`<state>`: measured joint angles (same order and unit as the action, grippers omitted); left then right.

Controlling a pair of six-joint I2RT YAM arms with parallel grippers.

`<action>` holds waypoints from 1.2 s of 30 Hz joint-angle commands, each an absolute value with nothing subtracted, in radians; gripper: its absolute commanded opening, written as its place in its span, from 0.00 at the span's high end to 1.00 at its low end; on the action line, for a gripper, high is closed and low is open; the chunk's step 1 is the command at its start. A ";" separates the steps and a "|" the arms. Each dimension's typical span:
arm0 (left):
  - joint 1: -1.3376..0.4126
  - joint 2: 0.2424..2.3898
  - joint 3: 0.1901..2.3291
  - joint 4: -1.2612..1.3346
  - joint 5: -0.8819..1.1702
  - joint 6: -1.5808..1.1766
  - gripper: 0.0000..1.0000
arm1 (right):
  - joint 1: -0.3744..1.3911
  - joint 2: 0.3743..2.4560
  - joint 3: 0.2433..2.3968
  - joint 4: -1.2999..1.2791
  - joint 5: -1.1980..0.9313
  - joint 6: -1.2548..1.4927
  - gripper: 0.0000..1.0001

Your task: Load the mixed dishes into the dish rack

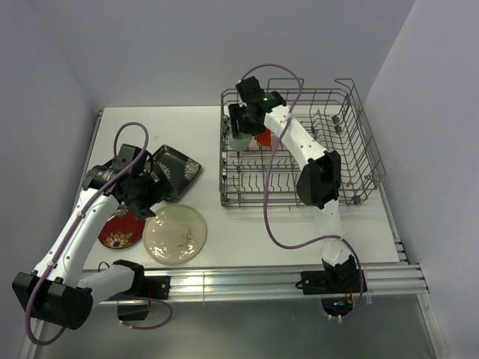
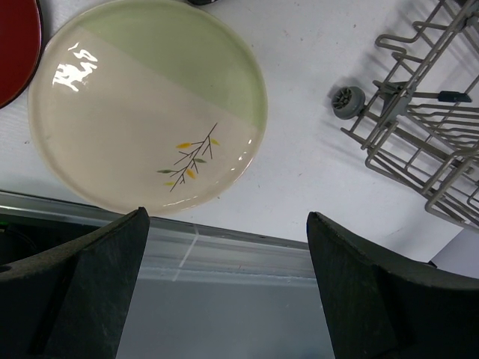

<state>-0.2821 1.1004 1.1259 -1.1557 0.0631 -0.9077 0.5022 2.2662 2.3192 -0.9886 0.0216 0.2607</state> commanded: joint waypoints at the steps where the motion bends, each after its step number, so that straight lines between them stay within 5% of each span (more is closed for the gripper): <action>1: -0.287 1.077 1.106 -1.150 0.078 -0.926 0.07 | 0.492 2.290 2.384 -0.956 0.018 0.239 0.54; 4: -0.290 1.069 1.098 -1.154 0.081 -0.931 0.07 | 0.494 2.296 2.410 -0.937 0.023 0.241 0.07; 5: -0.290 1.066 1.095 -1.154 0.078 -0.931 0.07 | 0.494 2.278 2.402 -0.924 0.026 0.244 0.01; 19: -0.319 1.126 1.049 -1.091 0.006 -0.933 0.07 | 0.497 1.886 2.189 -0.865 -0.038 0.334 0.00; 24: -0.310 1.247 1.132 -1.060 -0.153 -0.894 0.07 | 0.512 1.642 1.916 -0.871 -0.147 0.354 0.00; 29: -0.213 1.362 1.121 -0.919 -0.017 -0.952 0.09 | 0.512 1.358 1.703 -0.905 -0.169 0.393 0.00; 36: -0.172 1.561 1.146 -0.783 0.029 -1.034 0.17 | 0.512 1.175 1.669 -0.996 -0.160 0.406 0.00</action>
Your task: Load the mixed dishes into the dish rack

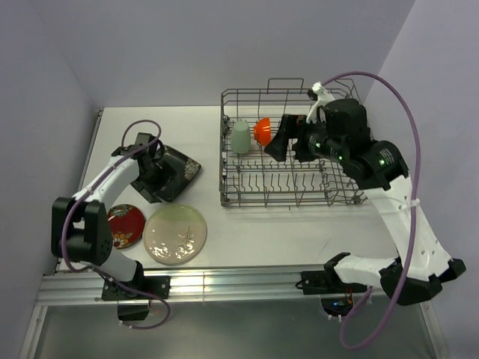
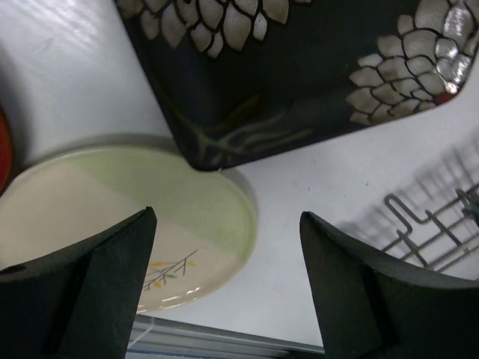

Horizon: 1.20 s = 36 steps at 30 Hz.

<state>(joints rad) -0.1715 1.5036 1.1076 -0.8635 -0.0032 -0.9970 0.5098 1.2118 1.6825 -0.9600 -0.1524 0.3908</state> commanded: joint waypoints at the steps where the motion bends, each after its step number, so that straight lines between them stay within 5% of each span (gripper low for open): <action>1: -0.170 1.578 1.150 -0.778 0.028 -1.034 0.17 | 0.512 1.143 1.661 -0.996 -0.156 0.407 0.00; 27: -0.028 1.693 1.032 -0.609 0.026 -0.973 0.31 | 0.509 1.029 1.657 -1.094 -0.054 0.354 0.00; 36: 0.046 1.753 1.012 -0.519 0.038 -0.925 0.44 | 0.509 1.026 1.632 -1.095 -0.022 0.354 0.00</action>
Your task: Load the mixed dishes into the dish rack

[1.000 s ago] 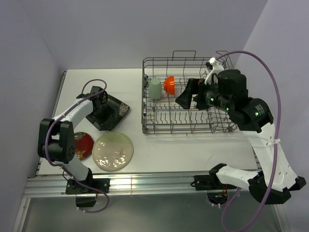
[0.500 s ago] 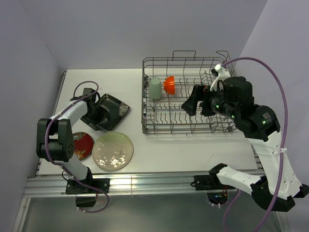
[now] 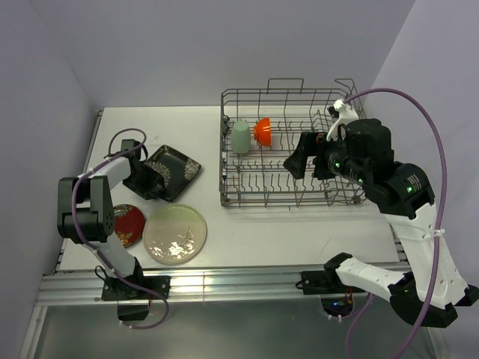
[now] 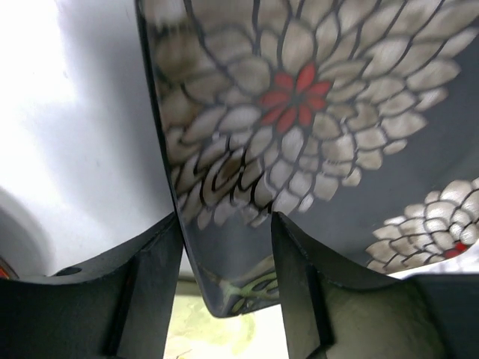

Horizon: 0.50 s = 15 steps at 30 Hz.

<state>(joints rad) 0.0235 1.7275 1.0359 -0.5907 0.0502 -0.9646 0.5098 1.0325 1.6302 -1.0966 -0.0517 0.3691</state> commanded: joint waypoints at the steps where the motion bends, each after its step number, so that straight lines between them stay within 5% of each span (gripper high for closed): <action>1: 0.054 1.755 1.008 -0.514 0.037 -0.922 0.45 | 0.509 1.026 1.629 -1.095 -0.018 0.356 0.00; 9: 0.069 1.784 0.986 -0.463 0.063 -0.910 0.54 | 0.509 1.038 1.620 -1.075 -0.017 0.370 0.00; 15: 0.072 1.787 1.000 -0.463 0.069 -0.887 0.83 | 0.509 1.069 1.589 -1.055 -0.021 0.371 0.00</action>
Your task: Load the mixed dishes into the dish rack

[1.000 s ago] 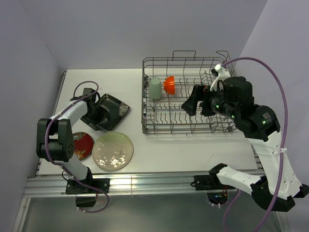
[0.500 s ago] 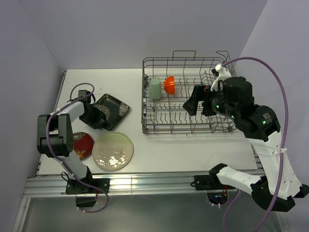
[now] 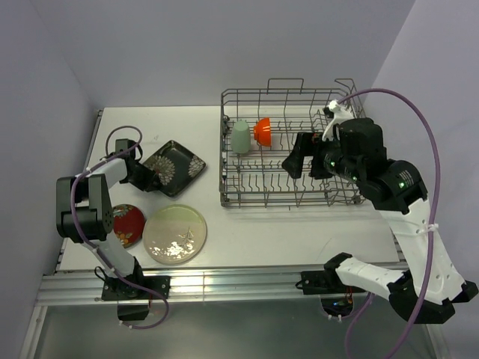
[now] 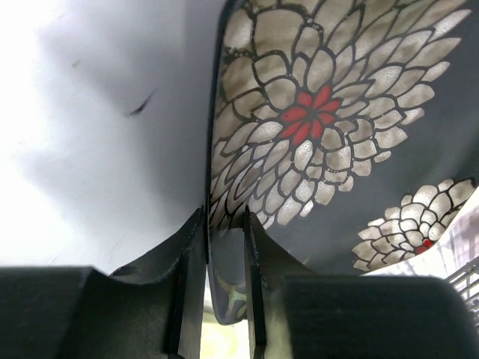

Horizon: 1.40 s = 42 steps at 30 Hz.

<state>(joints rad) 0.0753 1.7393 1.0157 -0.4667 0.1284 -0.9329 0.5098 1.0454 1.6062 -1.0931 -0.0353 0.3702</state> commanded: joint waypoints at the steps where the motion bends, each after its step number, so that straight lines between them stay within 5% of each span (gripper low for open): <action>1: 0.075 1.786 1.005 -0.468 0.068 -0.876 0.92 | 0.511 1.075 1.586 -1.051 -0.025 0.370 0.00; 3: 0.075 1.779 1.015 -0.480 0.064 -0.865 1.00 | 0.511 1.095 1.580 -1.031 -0.026 0.362 0.00; 10: 0.077 1.723 1.023 -0.554 0.046 -0.819 1.00 | 0.535 1.198 1.609 -0.973 -0.049 0.322 0.00; 29: 0.071 1.421 1.016 -0.844 0.077 -0.779 1.00 | 0.998 1.706 1.808 -0.721 0.058 0.011 0.00; 42: 0.061 1.373 0.976 -0.879 0.092 -0.811 1.00 | 1.152 1.970 1.973 -0.678 0.094 -0.020 0.02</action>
